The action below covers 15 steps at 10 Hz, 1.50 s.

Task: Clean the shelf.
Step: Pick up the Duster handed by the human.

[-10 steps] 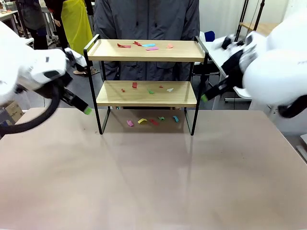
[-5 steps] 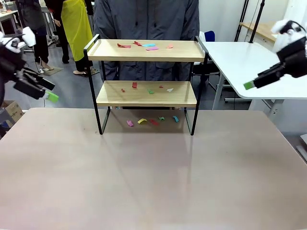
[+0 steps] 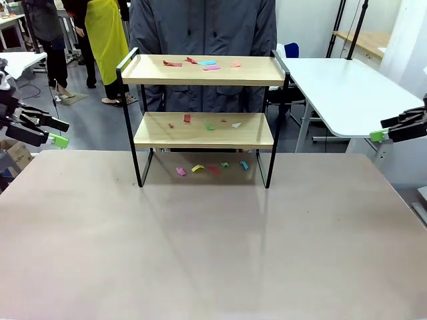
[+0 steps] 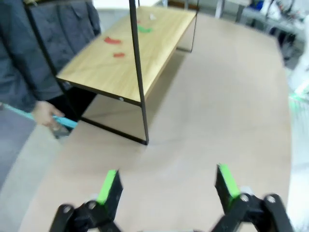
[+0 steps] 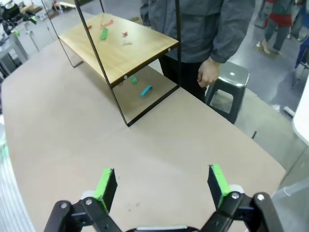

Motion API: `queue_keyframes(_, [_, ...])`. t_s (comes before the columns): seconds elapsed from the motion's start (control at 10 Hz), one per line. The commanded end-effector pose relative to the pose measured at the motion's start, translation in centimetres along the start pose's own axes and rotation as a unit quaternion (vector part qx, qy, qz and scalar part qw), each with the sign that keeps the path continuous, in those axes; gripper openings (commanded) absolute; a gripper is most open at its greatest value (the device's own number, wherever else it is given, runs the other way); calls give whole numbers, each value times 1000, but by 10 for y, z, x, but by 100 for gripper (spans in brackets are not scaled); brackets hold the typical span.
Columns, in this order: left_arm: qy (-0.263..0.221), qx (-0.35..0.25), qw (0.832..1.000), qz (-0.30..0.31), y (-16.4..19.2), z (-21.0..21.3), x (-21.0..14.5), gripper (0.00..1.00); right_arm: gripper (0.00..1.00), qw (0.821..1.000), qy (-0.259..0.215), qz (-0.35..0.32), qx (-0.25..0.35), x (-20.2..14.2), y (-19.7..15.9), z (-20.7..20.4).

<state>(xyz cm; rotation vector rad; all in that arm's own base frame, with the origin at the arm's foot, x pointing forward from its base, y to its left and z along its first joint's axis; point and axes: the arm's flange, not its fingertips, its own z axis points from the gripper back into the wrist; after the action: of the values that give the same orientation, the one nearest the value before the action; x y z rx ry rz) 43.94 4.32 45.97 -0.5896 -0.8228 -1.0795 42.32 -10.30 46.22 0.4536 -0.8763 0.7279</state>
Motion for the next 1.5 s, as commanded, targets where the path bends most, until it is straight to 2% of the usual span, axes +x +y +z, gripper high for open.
queue_keyframes(0.0, [-4, -10, 1000, -10, -4, 3, 5, 100, 100, 1000, 3, 24, 2, 9, 8, 4])
queue_keyframes(0.2, [-4, -10, 1000, -10, -4, 3, 5, 100, 100, 1000, 3, 24, 2, 9, 8, 4])
queue_keyframes(0.3, [11, -8, 1000, 1, -5, 0, 3, 100, 100, 1000, 7, 7, 1, 7, 8, 0])
queue_keyframes(0.5, [-80, -44, 996, -5, 36, 17, -27, 100, 100, 997, -59, -12, 38, -3, -50, 0])
queue_keyframes(0.6, [-121, -55, 991, -15, 47, 25, -42, 100, 100, 996, -83, 1, 22, -10, -73, -1])
queue_keyframes(0.7, [-151, -16, 988, -36, 59, 34, -52, 100, 100, 993, -109, 3, 35, -13, -88, 0])
queue_keyframes(0.8, [-173, -12, 984, -47, 68, 40, -61, 100, 100, 991, -129, 10, 39, -17, -97, 1])
queue_keyframes(0.9, [-182, -9, 982, -57, 75, 47, -69, 100, 100, 989, -144, 11, 37, -21, -104, 3])
queue_keyframes(1.0, [-166, 9, 984, -70, 78, 50, -71, 100, 100, 988, -151, 9, 35, -23, -110, 5])
queue_keyframes(1.1, [-195, 2, 977, -82, 75, 53, -73, 100, 100, 987, -157, 6, 33, -26, -113, 5])
queue_keyframes(1.4, [-202, 7, 975, -96, 75, 59, -67, 100, 100, 983, -183, 1, 31, -30, -123, 10])
